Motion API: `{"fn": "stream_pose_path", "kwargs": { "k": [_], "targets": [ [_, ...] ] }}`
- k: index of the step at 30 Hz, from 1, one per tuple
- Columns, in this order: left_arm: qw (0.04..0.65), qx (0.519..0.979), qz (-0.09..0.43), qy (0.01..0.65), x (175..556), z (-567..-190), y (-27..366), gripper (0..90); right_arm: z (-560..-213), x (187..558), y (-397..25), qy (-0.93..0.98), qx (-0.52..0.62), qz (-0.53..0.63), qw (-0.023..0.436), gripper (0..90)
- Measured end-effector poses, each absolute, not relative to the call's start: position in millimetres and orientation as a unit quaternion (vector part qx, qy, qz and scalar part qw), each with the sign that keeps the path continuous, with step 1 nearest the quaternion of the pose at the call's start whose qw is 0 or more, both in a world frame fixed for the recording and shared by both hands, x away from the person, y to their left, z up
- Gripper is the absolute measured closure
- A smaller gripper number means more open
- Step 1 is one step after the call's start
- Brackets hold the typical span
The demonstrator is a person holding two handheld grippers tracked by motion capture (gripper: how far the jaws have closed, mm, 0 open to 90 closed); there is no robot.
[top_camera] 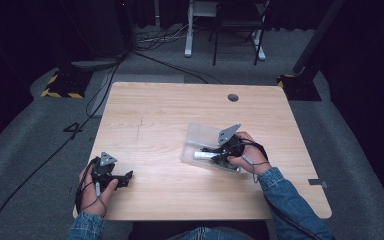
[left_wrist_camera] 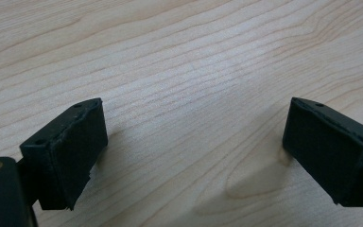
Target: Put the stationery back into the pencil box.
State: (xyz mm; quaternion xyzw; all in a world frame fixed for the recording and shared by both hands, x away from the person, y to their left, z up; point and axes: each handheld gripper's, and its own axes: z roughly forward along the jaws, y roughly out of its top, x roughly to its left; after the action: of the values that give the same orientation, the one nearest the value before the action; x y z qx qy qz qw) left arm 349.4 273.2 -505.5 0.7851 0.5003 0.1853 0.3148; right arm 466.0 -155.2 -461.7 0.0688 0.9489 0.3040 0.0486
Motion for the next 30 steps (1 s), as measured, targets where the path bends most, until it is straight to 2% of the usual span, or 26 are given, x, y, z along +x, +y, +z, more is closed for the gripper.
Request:
{"fn": "stream_pose_path", "kwargs": {
  "k": [14,18,30],
  "targets": [
    [0.315,0.785,0.185,0.5,349.5,-505.5,273.3,7.5,-464.3,468.3,-154.2,0.947,0.062,0.309,0.057,70.9],
    [0.315,0.785,0.185,0.5,349.5,-505.5,273.2,7.5,-464.7,469.3,-154.7,0.945,0.068,0.313,0.065,65.8],
    [0.315,0.785,0.185,0.501,349.4,-505.5,273.1,7.5,-464.1,471.1,-158.2,0.943,0.07,0.316,0.08,67.1]
  ]
}}
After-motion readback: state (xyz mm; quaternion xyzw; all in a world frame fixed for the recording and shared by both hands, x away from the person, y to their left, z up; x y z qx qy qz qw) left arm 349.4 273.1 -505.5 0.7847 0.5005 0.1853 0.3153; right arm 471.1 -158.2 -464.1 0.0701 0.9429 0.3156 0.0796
